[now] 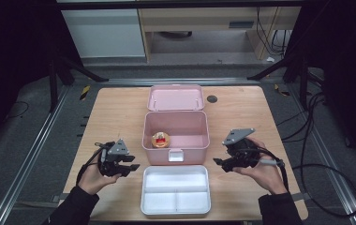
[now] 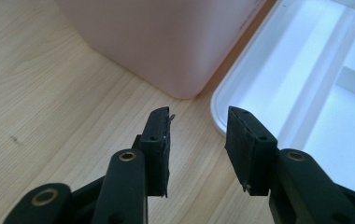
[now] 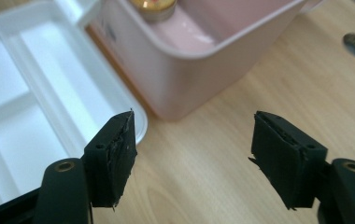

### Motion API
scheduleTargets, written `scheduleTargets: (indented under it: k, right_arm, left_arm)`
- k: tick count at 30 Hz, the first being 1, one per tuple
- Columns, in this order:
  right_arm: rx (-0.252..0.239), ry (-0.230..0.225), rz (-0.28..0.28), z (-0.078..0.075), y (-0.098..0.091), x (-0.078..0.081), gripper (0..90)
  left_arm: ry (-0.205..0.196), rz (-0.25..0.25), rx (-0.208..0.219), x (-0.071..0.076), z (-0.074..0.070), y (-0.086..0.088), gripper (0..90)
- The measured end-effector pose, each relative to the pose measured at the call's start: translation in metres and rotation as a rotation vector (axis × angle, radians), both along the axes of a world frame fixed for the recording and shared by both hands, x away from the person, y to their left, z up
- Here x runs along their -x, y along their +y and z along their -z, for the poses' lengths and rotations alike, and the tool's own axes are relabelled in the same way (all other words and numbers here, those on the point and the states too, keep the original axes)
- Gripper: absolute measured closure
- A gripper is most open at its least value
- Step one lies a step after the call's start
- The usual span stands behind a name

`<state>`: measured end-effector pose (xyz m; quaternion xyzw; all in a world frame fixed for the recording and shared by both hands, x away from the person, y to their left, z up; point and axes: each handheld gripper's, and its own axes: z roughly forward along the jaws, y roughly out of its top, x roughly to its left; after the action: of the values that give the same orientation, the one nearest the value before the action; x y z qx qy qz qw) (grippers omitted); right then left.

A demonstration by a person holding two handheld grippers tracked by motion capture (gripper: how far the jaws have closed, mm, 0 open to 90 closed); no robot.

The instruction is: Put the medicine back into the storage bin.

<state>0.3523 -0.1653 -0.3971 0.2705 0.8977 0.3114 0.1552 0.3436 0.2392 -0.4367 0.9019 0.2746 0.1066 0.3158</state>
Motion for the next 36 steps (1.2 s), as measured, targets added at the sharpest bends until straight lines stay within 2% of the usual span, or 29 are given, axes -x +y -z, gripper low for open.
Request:
scheduleTargets:
  k: [7,10,15,25,29,30,32,36]
  right_arm:
    - [0.062,0.063,-0.038,0.022,0.006,0.007,36.4]
    - [0.063,0.068,-0.058,0.026,0.011,0.01,38.5]
    - [0.084,0.073,-0.123,0.034,0.022,0.017,42.8]
    - [0.115,0.129,-0.273,0.054,0.045,0.026,49.1]
    - [0.129,0.157,-0.294,0.06,0.052,0.028,53.2]
    - [0.149,0.168,-0.311,0.064,0.055,0.028,54.9]
    - [0.158,0.181,-0.325,0.067,0.058,0.029,57.9]
    - [0.184,0.192,-0.354,0.071,0.062,0.03,62.5]
  left_arm:
    - [0.014,0.063,-0.014,0.008,0.004,-0.012,61.7]
    - [0.024,0.1,-0.016,0.013,0.005,-0.018,62.2]
    - [0.036,0.138,-0.033,0.018,0.007,-0.027,63.8]
    - [0.076,0.225,-0.093,0.025,0.02,-0.046,66.1]
    - [0.088,0.244,-0.12,0.026,0.025,-0.05,68.4]
    - [0.101,0.255,-0.134,0.026,0.027,-0.052,68.9]
    - [0.108,0.263,-0.146,0.026,0.03,-0.054,70.1]
    - [0.129,0.284,-0.168,0.025,0.034,-0.056,73.4]
